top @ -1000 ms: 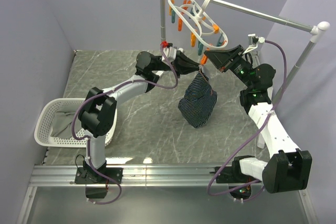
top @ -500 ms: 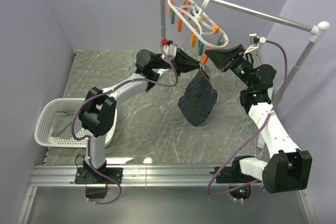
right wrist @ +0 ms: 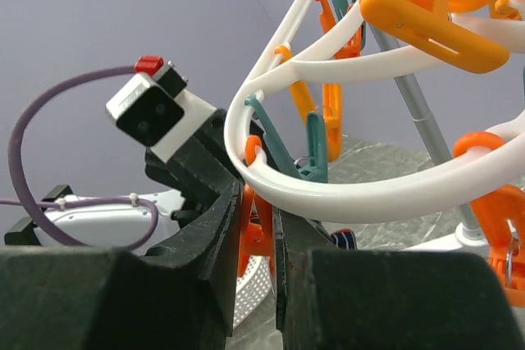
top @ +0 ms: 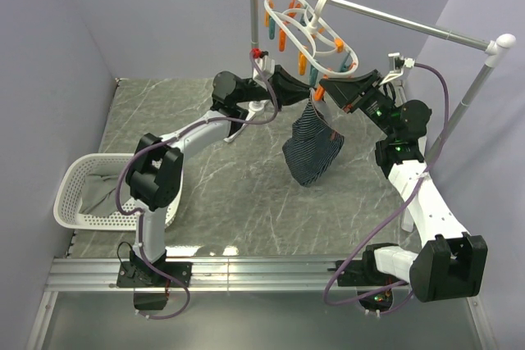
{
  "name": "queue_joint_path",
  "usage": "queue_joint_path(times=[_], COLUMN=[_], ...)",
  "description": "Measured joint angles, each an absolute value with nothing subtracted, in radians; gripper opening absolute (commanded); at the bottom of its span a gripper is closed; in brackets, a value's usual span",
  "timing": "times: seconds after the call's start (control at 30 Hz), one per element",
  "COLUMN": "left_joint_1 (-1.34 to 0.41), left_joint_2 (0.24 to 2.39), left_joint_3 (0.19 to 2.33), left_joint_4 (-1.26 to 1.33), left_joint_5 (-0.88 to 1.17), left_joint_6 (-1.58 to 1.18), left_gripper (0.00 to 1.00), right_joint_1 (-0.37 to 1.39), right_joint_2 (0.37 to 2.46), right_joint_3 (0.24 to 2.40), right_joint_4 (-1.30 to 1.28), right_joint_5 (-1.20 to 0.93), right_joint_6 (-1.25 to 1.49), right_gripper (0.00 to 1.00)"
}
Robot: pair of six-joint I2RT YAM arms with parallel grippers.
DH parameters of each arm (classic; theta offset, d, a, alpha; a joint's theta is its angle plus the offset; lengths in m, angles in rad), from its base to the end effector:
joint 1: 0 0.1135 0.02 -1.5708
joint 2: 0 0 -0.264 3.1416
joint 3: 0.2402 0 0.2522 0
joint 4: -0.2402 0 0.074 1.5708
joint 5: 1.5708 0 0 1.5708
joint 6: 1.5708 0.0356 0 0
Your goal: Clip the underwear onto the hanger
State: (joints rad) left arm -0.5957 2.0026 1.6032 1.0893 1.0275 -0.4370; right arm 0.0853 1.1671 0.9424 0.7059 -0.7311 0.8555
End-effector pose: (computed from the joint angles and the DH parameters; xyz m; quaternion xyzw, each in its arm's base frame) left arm 0.3560 -0.2781 0.3721 0.4726 0.3349 -0.5712 0.5816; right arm 0.2546 0.0456 0.4067 -0.1015 0.5634 0.5271 0.6280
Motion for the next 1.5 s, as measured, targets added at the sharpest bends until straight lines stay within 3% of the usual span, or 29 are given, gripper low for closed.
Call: queue_joint_path(times=[0.53,0.83,1.5], left_joint_1=[-0.603,-0.640,-0.689], left_joint_2=[2.007,1.958,1.897], left_joint_3=[1.639,1.633,1.633], left_joint_4=[0.955,0.729,0.547], left_joint_5=[0.958,0.808,0.621], left_joint_6=[-0.495,-0.474,-0.482], left_gripper=[0.00,0.00,0.00], right_joint_1=[0.103,0.117,0.146], right_joint_2=[1.166,1.146,1.086], right_joint_3=[0.944,0.944,0.944], right_joint_4=[0.638,0.607,0.519], right_joint_5=[-0.679,-0.632,-0.467], right_joint_6=[0.751,0.714,0.585], right_gripper=[0.00,0.00,0.00])
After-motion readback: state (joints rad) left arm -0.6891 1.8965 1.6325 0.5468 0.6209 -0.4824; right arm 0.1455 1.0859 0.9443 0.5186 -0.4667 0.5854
